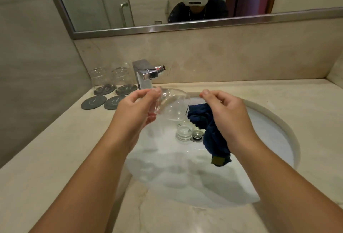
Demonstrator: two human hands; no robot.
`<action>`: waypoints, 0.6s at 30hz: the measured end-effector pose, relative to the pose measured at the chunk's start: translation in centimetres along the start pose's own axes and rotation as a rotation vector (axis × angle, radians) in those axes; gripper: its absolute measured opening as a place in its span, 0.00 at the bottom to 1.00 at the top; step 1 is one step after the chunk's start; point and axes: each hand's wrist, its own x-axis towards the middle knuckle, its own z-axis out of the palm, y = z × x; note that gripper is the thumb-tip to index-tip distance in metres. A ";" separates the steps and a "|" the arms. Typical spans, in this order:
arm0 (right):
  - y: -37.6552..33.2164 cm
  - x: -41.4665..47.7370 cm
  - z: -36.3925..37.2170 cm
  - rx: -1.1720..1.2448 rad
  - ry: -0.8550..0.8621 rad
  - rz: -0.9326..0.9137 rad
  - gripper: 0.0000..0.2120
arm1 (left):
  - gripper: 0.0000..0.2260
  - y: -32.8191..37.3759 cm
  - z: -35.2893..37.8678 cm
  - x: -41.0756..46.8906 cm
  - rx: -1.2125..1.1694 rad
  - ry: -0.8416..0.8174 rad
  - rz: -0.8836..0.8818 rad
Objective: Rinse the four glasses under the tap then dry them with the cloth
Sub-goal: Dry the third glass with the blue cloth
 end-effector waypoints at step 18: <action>-2.5 -4.1 4.5 -0.130 -0.292 -0.161 0.04 | 0.22 4.4 -11.5 2.9 0.642 0.222 0.165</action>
